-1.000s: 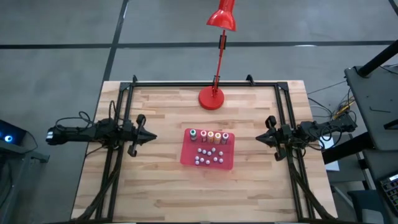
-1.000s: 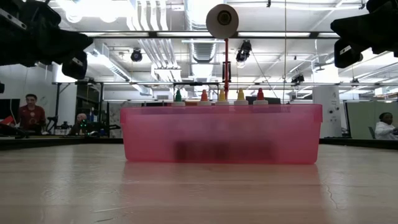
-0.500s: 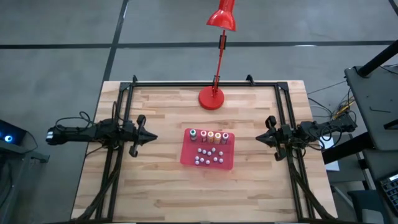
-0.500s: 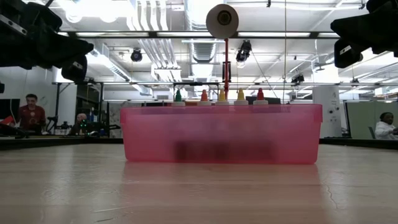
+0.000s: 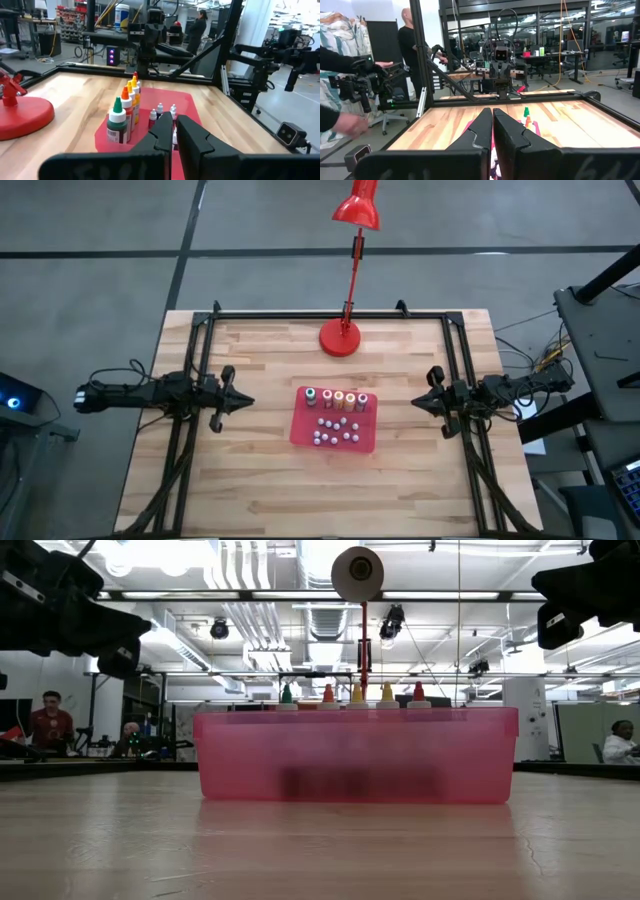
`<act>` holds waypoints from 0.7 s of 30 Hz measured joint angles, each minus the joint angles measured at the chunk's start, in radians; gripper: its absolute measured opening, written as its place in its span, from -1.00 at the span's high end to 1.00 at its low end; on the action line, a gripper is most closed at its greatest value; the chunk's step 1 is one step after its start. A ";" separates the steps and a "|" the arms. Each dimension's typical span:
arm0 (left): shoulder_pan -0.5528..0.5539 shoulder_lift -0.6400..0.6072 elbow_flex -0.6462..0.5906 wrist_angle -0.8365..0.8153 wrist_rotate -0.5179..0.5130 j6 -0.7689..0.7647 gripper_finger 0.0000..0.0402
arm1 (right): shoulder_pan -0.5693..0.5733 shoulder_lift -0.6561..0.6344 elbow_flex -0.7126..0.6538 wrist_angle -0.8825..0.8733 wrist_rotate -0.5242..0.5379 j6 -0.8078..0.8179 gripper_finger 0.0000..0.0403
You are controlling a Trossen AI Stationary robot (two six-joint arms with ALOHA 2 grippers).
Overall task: Pick & Place food coloring
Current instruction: Return to Home Position
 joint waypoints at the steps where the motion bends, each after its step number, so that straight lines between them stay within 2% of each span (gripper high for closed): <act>1: 0.000 0.000 0.000 0.000 0.001 -0.009 1.00 | 0.000 0.000 0.000 0.000 0.000 0.000 0.96; 9: 0.000 0.000 0.000 0.002 0.005 -0.064 1.00 | 0.000 0.000 0.000 0.000 0.000 0.000 0.96; 21: 0.000 0.000 0.000 0.003 0.007 -0.066 1.00 | 0.000 0.000 0.000 0.000 0.000 0.000 0.96</act>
